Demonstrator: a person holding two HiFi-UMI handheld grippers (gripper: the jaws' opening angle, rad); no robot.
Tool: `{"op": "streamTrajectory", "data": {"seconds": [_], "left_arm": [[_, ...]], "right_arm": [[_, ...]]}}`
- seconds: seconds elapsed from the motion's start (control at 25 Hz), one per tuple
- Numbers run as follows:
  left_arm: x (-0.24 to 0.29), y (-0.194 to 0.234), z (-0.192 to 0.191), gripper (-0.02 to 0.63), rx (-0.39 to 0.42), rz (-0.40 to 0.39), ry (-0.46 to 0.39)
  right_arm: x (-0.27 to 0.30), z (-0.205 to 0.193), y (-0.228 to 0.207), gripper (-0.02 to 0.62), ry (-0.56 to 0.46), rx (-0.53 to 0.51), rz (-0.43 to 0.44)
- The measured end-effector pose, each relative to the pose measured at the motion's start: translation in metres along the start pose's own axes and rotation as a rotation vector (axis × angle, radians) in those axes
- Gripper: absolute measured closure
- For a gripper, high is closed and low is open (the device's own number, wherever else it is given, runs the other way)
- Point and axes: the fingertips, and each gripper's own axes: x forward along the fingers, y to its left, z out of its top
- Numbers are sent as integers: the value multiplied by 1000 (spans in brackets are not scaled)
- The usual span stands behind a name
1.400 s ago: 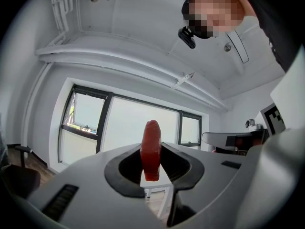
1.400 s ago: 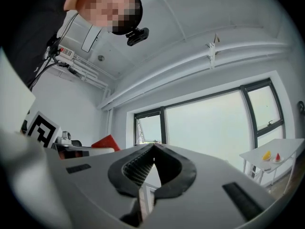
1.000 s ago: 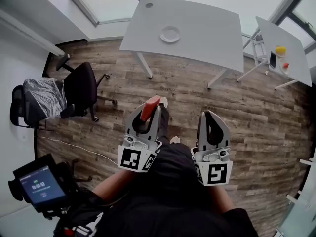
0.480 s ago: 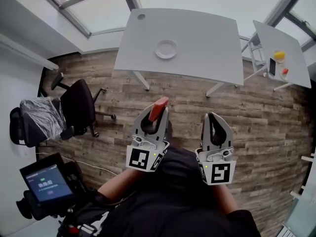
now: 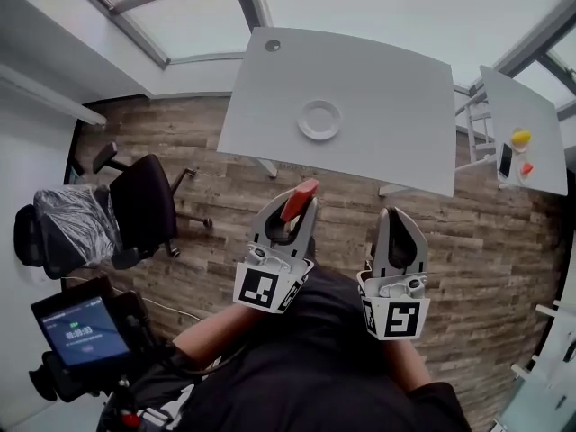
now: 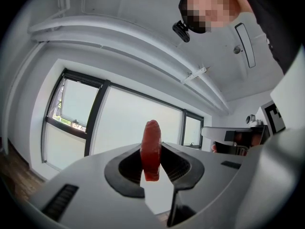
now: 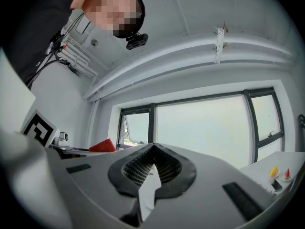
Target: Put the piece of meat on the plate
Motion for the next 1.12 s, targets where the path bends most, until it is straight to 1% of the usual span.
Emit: {"op": "streamTrajectory", "data": {"seconds": [0.2, 0.32, 0.56, 0.68, 0.92, 1.0, 1.12], "left_arm": [[27, 35, 1, 511, -3, 23, 30], [38, 53, 4, 511, -17, 21, 28], [58, 88, 9, 511, -19, 9, 16], [71, 100, 12, 511, -11, 12, 18], [90, 123, 13, 511, -21, 7, 12], [93, 127, 12, 511, -23, 12, 2], [92, 131, 7, 511, -46, 34, 21]], "right_arm": [[48, -15, -4, 592, 48, 15, -5], [75, -18, 6, 592, 64, 1, 10], [121, -28, 20, 592, 86, -10, 22], [135, -27, 18, 592, 89, -25, 18], [161, -32, 19, 592, 97, -35, 9], [167, -35, 21, 592, 104, -37, 21], [169, -36, 27, 592, 108, -36, 57]]}}
